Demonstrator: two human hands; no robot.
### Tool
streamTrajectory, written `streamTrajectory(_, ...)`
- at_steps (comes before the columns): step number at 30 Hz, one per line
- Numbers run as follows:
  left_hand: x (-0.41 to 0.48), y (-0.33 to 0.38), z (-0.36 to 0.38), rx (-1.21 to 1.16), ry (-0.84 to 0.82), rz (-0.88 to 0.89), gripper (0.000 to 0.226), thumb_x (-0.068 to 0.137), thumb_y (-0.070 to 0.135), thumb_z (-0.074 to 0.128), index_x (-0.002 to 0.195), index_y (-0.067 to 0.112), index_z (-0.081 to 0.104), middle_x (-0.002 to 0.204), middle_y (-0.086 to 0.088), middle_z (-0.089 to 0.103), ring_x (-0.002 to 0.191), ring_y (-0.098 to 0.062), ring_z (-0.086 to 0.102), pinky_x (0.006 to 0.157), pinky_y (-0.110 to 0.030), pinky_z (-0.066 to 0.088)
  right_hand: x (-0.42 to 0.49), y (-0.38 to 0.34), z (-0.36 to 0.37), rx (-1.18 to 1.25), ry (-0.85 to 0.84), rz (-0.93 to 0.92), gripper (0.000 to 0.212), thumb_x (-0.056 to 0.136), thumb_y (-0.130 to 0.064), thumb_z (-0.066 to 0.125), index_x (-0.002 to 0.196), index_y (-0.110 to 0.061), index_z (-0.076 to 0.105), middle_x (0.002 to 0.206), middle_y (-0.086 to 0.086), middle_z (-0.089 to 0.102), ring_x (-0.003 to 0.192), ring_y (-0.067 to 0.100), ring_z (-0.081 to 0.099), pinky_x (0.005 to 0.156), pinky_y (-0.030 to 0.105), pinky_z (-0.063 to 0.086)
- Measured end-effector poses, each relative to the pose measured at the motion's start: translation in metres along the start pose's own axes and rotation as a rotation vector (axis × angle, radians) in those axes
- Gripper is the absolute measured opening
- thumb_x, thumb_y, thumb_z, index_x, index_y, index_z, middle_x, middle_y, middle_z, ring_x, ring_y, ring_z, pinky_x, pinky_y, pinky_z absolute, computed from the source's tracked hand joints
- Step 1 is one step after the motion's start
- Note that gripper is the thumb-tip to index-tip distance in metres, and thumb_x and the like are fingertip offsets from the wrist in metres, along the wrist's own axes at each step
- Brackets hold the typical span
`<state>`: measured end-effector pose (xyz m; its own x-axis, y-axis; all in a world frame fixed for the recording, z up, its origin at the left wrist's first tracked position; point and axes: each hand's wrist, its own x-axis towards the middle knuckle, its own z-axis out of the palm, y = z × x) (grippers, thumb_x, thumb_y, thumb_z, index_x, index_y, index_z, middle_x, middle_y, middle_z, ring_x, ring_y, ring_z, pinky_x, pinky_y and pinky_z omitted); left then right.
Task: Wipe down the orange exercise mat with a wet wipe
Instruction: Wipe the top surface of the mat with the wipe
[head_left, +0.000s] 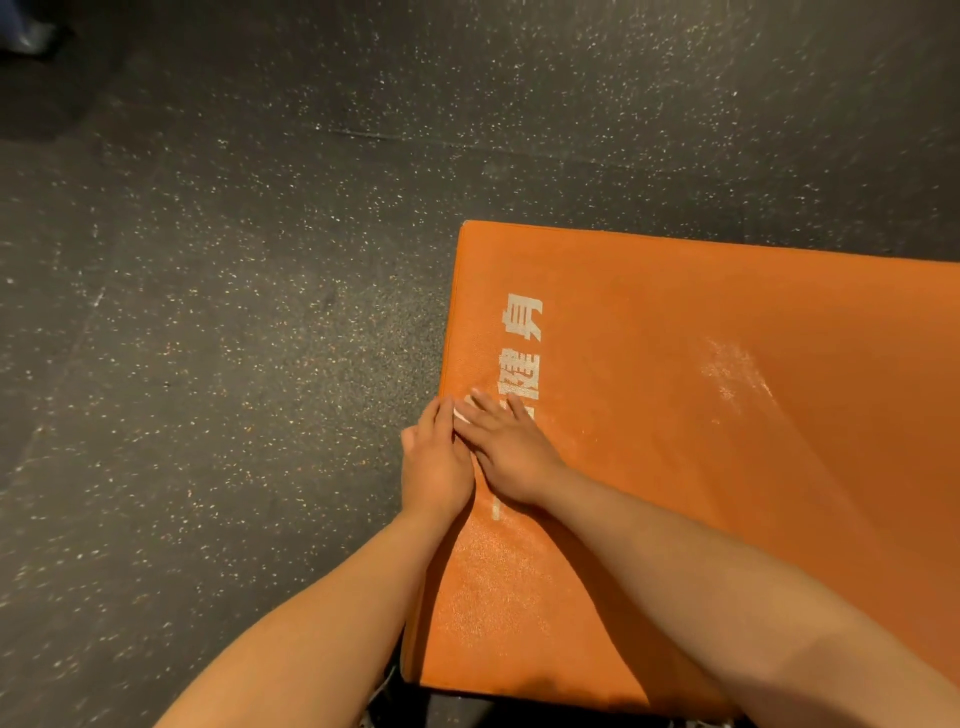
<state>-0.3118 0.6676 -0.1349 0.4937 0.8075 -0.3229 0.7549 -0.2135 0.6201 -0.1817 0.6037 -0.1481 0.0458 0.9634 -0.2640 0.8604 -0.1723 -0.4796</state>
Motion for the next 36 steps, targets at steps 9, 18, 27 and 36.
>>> streamTrajectory(9, 0.022, 0.014, -0.001, 0.047, -0.010, -0.016, 0.062, 0.097, 0.014, 0.045, 0.156, 0.026, 0.031, 0.157, 0.003, 0.028, 0.128, -0.021, 0.026, 0.110, -0.036, 0.032, 0.015, 0.012, -0.018, 0.058, 0.160, 0.455, 0.061, 0.108, -0.021, 0.030, 0.163, -0.025, 0.004, 0.170, -0.002, -0.006, 0.155, 0.016, -0.012, 0.124, 0.047, -0.008)
streamTrajectory(18, 0.025, 0.020, 0.008, 0.182, -0.011, 0.013, 0.057, 0.103, 0.023, 0.038, 0.158, 0.032, 0.023, 0.167, 0.006, 0.008, 0.128, -0.021, 0.022, 0.112, -0.038, 0.028, 0.012, 0.049, -0.027, -0.076, 0.187, 0.425, 0.077, 0.100, -0.006, 0.039, 0.163, -0.024, -0.001, 0.170, 0.000, -0.002, 0.155, 0.016, -0.011, 0.123, 0.046, -0.010)
streamTrajectory(27, 0.017, 0.017, 0.010, 0.119, -0.034, 0.013, 0.052, 0.105, 0.025, 0.038, 0.157, 0.030, 0.028, 0.168, 0.005, 0.006, 0.143, -0.023, 0.017, 0.119, -0.044, 0.024, -0.007, 0.007, -0.004, 0.048, 0.056, 0.136, 0.067, 0.104, -0.012, 0.036, 0.163, -0.026, 0.007, 0.169, -0.007, 0.000, 0.155, 0.010, -0.007, 0.126, 0.041, -0.007)
streamTrajectory(36, -0.037, 0.007, -0.002, 0.166, -0.108, -0.084, 0.051, 0.104, 0.033, 0.041, 0.155, 0.032, 0.033, 0.167, -0.010, 0.011, 0.147, -0.030, 0.012, 0.121, -0.045, 0.021, -0.046, 0.009, -0.008, 0.042, 0.048, 0.345, 0.069, 0.103, -0.013, 0.037, 0.163, -0.025, 0.004, 0.170, -0.004, 0.001, 0.156, 0.015, -0.004, 0.126, 0.045, -0.003)
